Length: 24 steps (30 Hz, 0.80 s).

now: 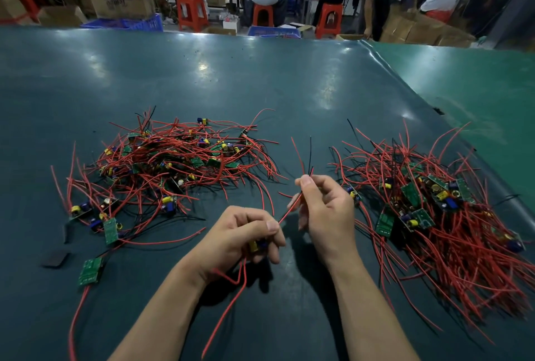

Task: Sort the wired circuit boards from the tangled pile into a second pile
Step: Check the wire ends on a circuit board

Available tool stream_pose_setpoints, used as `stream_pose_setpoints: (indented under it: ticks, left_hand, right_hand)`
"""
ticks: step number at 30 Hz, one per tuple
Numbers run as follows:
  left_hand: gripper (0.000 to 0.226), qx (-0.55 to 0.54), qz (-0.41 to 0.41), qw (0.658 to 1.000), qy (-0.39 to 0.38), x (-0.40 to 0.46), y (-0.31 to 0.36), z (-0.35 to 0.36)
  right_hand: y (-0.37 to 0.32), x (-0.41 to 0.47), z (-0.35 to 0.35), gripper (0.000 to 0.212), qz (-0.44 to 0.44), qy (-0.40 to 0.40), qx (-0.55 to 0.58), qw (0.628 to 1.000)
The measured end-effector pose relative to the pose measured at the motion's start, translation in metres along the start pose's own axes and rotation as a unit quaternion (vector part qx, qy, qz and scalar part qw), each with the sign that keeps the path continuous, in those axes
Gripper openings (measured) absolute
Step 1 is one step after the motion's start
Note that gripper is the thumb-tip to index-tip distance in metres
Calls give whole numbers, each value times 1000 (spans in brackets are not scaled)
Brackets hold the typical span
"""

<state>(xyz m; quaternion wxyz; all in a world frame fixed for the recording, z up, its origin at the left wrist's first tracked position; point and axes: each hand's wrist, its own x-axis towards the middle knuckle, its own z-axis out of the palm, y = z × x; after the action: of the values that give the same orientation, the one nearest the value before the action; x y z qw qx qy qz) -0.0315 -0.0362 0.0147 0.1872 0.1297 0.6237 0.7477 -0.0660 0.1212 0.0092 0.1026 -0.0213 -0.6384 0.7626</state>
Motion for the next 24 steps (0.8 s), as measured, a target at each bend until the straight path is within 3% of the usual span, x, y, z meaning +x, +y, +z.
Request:
stream_pose_setpoints:
  ticks: [4,8,11,24]
  left_hand:
    - [24,-11,2,999,37,4,-4,1]
    - [22,-27,1,997,67,9,-5,-2]
    - [22,-30,1,997,69,11,-5,-4]
    - [23,-21,7,998,56,9,-7,-3]
  right_hand:
    - [-3,2,4,8,33,-12,96,995]
    - [-11,1,3,12,107,-27,236,965]
    - [-15,1,-1,15,114,-34,307,944]
    - [0,8,6,22,41,91,206,973]
